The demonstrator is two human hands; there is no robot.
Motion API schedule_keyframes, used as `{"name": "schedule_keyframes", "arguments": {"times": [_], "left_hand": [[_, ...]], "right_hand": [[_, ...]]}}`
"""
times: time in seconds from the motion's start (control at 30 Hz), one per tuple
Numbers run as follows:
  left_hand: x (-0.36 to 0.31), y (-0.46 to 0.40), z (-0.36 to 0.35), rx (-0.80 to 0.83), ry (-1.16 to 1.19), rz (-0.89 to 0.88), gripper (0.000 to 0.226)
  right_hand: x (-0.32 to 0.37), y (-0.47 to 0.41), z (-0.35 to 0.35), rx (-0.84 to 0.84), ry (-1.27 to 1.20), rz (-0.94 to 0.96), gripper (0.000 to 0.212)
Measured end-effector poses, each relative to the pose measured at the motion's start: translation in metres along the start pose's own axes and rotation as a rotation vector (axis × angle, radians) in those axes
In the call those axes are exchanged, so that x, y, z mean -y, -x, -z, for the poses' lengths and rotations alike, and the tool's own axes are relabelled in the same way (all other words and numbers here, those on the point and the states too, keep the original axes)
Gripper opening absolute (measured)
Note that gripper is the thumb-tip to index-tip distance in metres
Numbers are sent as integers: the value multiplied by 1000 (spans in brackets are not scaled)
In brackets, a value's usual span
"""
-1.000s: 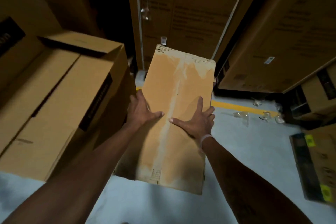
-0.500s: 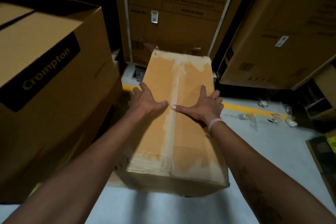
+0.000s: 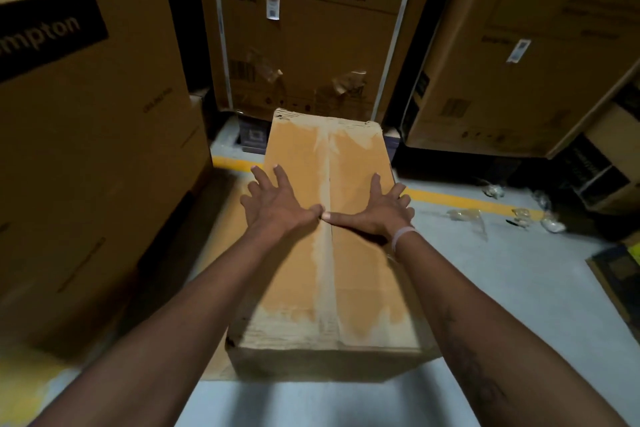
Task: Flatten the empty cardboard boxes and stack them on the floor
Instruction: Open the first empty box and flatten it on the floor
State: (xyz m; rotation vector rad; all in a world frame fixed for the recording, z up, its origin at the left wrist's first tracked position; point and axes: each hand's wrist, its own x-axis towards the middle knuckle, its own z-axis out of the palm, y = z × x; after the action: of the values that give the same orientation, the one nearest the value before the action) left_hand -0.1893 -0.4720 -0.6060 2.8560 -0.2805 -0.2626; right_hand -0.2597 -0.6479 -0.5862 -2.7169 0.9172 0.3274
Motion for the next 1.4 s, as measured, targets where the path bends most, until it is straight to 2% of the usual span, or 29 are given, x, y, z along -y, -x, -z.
{"name": "schedule_keyframes", "arguments": {"times": [0.2, 0.33, 0.43, 0.53, 0.67, 0.77, 0.8, 0.83, 0.9, 0.93, 1.03, 1.1, 1.2, 1.27, 1.4], "left_hand": [[-7, 16, 2, 23, 31, -24, 128], [-16, 28, -2, 86, -11, -103, 136], [-20, 30, 1, 112, -20, -164, 131], [-26, 35, 5, 156, -27, -106, 132], [-38, 42, 5, 178, 38, -52, 134], [-42, 44, 6, 149, 117, -39, 119], [-42, 45, 7, 140, 141, -31, 112], [-42, 46, 7, 137, 144, -24, 106], [-42, 48, 7, 150, 78, -30, 110], [-44, 50, 6, 158, 31, -42, 117], [-54, 57, 1, 158, -69, -105, 129], [-66, 63, -2, 135, -92, -155, 121], [-75, 65, 0, 118, -80, -206, 103], [-80, 64, 5, 116, -83, -257, 98], [-90, 67, 12, 110, -120, -381, 77]], "right_hand": [[-17, 18, 6, 114, -46, -21, 173], [-35, 31, 5, 111, -40, -52, 172], [-35, 39, 3, 101, -39, -79, 173], [-27, 45, 4, 99, -96, -113, 164], [-24, 54, 15, 40, -214, -138, 141], [-28, 56, 26, 45, -323, -118, 136], [-31, 59, 32, 43, -400, -96, 131], [-35, 62, 38, 28, -495, -62, 117], [-43, 70, 49, -4, -680, 22, 73], [-49, 73, 55, -7, -744, 49, 58], [-59, 82, 72, -107, -769, 110, 41], [-65, 87, 83, -212, -646, 212, 39], [-63, 90, 99, -336, -120, 369, 49], [-60, 91, 107, -351, 209, 316, 49], [-74, 89, 103, -256, 724, 51, 47]]}}
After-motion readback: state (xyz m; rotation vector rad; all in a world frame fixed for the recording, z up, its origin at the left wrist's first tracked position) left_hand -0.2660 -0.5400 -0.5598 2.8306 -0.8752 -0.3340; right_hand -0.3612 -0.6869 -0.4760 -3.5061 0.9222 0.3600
